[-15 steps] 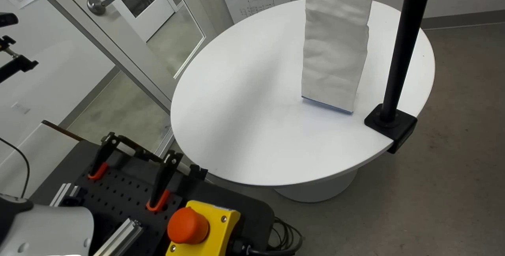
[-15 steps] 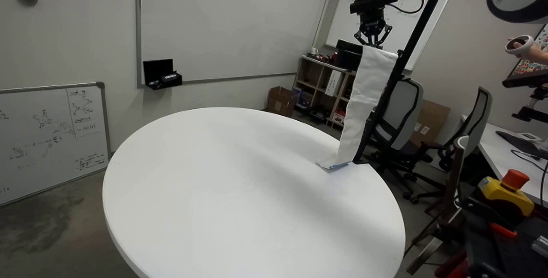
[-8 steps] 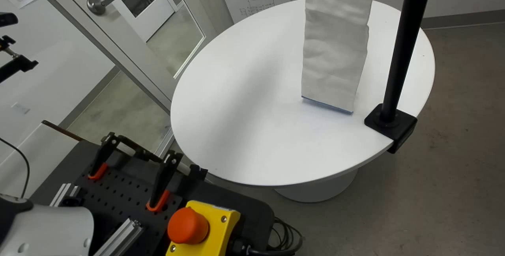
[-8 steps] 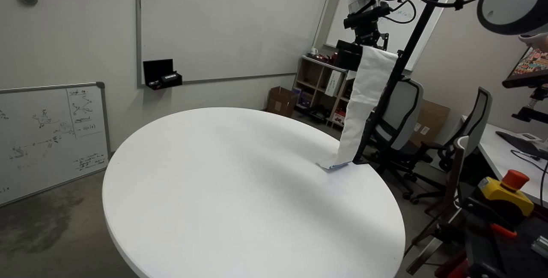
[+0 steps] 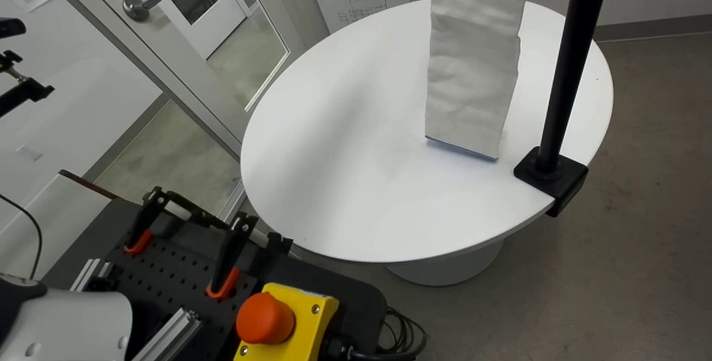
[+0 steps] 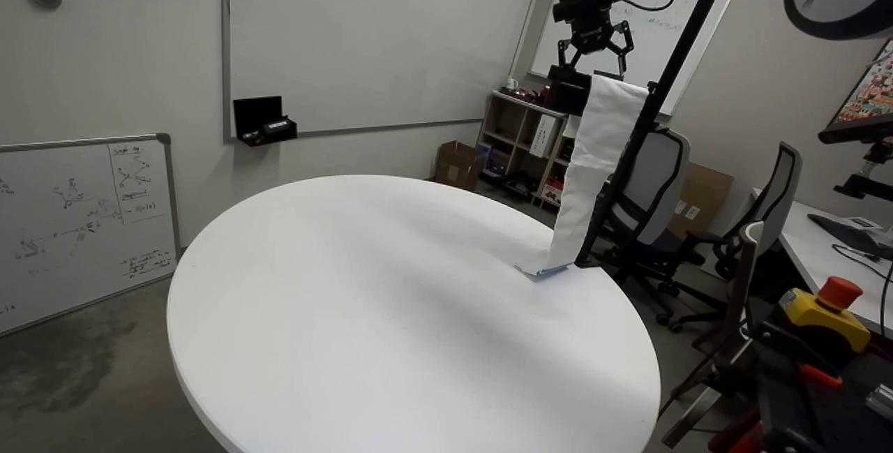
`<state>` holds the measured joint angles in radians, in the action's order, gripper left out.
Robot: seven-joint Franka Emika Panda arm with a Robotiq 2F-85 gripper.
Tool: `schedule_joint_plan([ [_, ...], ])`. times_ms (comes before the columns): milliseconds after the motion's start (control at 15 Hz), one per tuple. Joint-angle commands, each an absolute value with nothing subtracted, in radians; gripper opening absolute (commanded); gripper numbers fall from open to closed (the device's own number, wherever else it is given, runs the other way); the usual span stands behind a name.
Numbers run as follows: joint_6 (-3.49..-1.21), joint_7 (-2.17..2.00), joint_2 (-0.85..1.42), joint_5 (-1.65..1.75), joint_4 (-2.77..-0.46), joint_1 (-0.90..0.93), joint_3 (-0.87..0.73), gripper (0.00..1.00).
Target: Pick the cloth and hang it on the object
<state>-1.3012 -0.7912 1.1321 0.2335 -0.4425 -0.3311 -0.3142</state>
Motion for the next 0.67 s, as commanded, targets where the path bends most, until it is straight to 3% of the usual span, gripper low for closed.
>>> schedule_joint_plan([
  [0, -1.342, -0.773, 1.083, 0.264, -0.442, -0.291, -0.326, 1.00],
  [600, -1.343, -0.467, 0.945, 0.230, -0.435, -0.203, -0.253, 1.00],
])
